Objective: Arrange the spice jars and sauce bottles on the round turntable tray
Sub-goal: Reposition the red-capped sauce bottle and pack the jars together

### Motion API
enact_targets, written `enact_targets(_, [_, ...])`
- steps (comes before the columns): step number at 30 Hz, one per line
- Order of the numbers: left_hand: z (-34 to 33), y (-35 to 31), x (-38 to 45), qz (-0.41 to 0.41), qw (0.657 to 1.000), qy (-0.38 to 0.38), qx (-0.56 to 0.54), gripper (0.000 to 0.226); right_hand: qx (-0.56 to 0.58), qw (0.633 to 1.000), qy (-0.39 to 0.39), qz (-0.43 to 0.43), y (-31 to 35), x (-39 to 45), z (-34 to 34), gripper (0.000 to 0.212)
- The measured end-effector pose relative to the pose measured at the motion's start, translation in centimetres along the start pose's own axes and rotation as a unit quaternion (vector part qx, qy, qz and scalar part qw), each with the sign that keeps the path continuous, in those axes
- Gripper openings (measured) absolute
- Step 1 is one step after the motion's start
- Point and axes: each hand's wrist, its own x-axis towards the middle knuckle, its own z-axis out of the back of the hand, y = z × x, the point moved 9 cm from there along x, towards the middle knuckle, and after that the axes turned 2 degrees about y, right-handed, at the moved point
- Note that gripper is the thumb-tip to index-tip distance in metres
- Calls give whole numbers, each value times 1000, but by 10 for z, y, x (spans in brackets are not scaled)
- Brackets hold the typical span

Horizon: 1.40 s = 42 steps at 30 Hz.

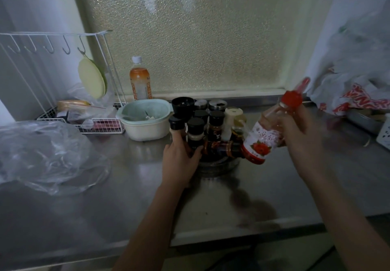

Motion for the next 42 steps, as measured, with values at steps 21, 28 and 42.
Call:
enact_targets(21, [14, 30, 7, 87, 994, -71, -7, 23, -11, 998, -55, -32, -34, -30, 1, 28])
enact_targets(28, [31, -33, -12, -116, 980, -164, -5, 21, 2, 998, -55, -40, -43, -30, 2, 22])
enact_targets(42, [-89, -91, 1, -107, 944, 227, 215, 47, 4, 994, -89, -62, -60, -40, 11, 21])
